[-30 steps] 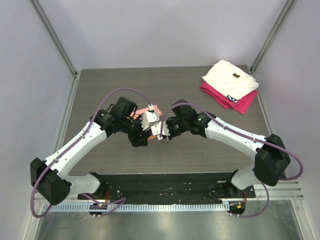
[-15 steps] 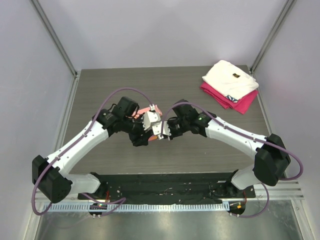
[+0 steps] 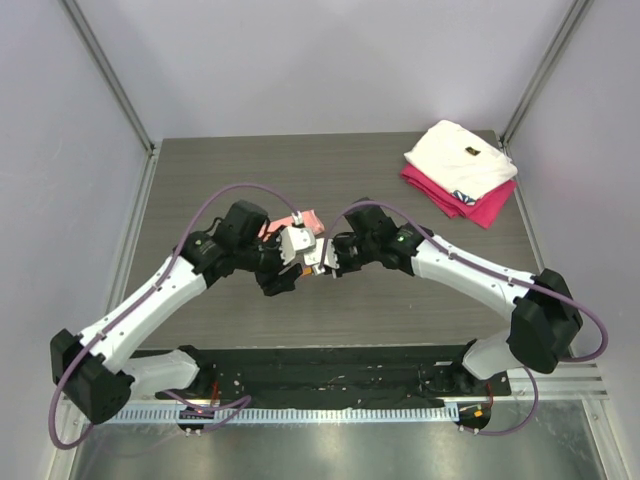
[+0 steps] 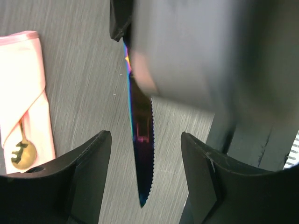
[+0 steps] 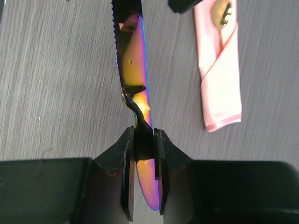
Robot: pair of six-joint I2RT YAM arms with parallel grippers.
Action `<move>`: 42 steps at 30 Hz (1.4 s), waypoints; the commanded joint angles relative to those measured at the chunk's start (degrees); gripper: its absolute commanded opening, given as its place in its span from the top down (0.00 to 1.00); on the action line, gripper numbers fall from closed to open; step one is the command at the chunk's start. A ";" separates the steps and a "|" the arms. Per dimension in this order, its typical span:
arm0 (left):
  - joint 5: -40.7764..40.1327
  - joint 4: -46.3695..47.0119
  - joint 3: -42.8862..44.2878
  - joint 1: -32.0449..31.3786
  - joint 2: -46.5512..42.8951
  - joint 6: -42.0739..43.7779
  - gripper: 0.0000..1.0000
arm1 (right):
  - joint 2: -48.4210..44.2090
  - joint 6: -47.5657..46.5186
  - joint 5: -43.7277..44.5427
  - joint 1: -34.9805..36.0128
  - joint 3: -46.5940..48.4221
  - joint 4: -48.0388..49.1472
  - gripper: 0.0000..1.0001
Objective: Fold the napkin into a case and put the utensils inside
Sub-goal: Pass from the right arm to the left
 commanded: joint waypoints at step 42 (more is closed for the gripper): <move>-19.01 7.18 -8.62 1.81 -8.88 -3.35 1.00 | -6.03 18.37 14.97 1.24 -5.90 27.88 0.04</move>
